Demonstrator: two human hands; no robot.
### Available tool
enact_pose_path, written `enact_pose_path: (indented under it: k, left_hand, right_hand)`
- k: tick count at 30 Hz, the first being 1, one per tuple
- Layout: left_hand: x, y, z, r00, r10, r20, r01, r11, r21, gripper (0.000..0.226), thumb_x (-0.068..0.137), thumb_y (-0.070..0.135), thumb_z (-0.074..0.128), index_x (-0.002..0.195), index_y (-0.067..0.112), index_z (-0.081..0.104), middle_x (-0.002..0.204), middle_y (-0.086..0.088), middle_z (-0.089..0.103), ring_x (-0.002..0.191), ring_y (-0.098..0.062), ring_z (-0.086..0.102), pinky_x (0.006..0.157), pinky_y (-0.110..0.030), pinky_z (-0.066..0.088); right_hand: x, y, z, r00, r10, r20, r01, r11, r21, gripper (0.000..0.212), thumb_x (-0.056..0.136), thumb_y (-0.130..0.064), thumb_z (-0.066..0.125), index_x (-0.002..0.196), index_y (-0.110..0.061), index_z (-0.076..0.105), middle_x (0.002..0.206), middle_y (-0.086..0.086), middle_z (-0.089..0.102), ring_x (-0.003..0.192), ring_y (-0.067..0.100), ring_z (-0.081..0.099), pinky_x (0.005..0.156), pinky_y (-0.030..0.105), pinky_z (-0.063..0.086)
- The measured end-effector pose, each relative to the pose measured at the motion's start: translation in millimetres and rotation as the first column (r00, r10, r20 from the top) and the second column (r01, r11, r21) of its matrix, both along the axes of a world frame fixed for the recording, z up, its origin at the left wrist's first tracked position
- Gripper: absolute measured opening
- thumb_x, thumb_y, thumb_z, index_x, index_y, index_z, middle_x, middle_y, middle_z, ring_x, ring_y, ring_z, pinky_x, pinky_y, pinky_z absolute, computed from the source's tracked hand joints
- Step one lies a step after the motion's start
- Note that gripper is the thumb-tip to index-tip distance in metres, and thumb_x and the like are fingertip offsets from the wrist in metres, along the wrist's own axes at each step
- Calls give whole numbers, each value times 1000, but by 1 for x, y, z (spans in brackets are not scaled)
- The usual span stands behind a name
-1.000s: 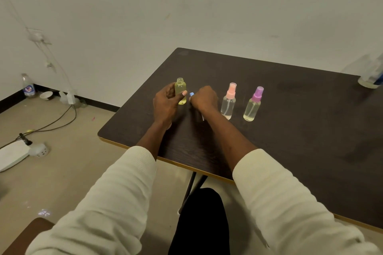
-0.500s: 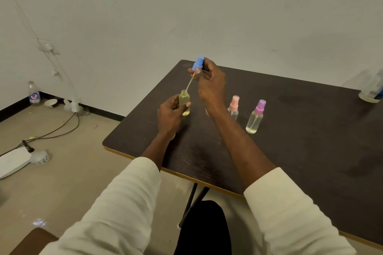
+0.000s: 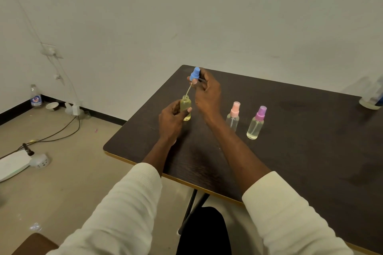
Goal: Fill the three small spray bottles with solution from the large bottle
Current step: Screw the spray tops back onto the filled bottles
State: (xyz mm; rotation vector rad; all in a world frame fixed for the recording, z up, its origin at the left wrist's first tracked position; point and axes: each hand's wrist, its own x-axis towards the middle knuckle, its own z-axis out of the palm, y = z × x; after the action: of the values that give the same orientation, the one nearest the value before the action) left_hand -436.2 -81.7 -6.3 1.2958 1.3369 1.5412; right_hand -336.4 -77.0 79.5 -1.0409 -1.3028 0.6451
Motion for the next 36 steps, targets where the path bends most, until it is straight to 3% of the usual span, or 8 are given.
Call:
enact_pose_path:
  k: [3, 9, 14, 19, 25, 31, 33, 36]
  left_hand:
    - [0, -1, 2, 1000, 4, 5, -4, 1000, 7, 38, 89, 19, 77, 125, 15, 69, 106, 10, 74, 94, 2, 71, 83, -16, 56]
    - [-1, -1, 0, 999, -25, 30, 25, 1000, 12, 36, 88, 18, 77, 123, 13, 71, 109, 3, 77, 100, -11, 73, 91, -31, 59]
    - [0, -3, 1, 999, -32, 20, 32, 999, 23, 31, 90, 23, 74, 121, 17, 71, 105, 3, 77, 98, -12, 74, 91, -38, 60]
    - [0, -3, 2, 1000, -24, 4, 24, 1000, 13, 27, 92, 23, 73, 119, 19, 72, 105, 3, 77, 98, -13, 73, 92, -42, 60]
    - [-2, -2, -2, 999, -33, -13, 34, 999, 23, 22, 91, 30, 73, 113, 29, 72, 103, 2, 77, 98, -15, 74, 91, -47, 60]
    - [-1, -3, 0, 1000, -23, -20, 23, 999, 31, 28, 93, 26, 72, 120, 18, 72, 104, 1, 77, 98, -13, 74, 91, -42, 60]
    - [0, -3, 0, 999, -17, -30, 18, 999, 33, 31, 92, 24, 72, 122, 16, 71, 105, 1, 77, 98, -11, 73, 90, -37, 60]
    - [0, -4, 2, 999, -30, -18, 31, 999, 36, 26, 90, 22, 75, 115, 20, 73, 100, 8, 77, 95, -8, 73, 87, -30, 60]
  right_hand:
    - [-1, 4, 1, 999, -35, -28, 35, 999, 6, 32, 97, -9, 56, 128, -13, 60, 107, -10, 67, 105, 7, 65, 92, 23, 51]
    - [-2, 7, -15, 999, -28, 42, 30, 999, -40, 32, 97, -6, 53, 128, -12, 59, 112, -7, 65, 103, 5, 62, 86, 9, 49]
    - [-3, 10, -28, 962, 21, 272, 13, 992, -123, 34, 97, -10, 54, 131, -11, 58, 124, 4, 64, 113, 18, 60, 99, 38, 51]
    - [-1, 13, -27, 910, 61, 411, 11, 985, -170, 29, 96, -7, 54, 124, -6, 61, 118, 8, 66, 99, 12, 57, 89, 24, 47]
    - [0, 17, -36, 937, 85, 338, 8, 964, -265, 32, 96, -14, 58, 128, -9, 60, 122, 8, 65, 106, 21, 63, 96, 37, 52]
    - [2, 20, -33, 948, 63, 312, 21, 966, -257, 17, 85, -20, 73, 92, -13, 60, 90, 1, 64, 83, 21, 65, 76, 37, 58]
    - [3, 22, -30, 949, 98, 301, -12, 961, -275, 26, 83, -24, 76, 100, -13, 59, 96, 0, 62, 87, 17, 61, 80, 37, 57]
    - [4, 24, -24, 943, 175, 285, -91, 954, -286, 48, 89, -15, 68, 134, -10, 53, 128, 4, 61, 112, 15, 58, 93, 36, 53]
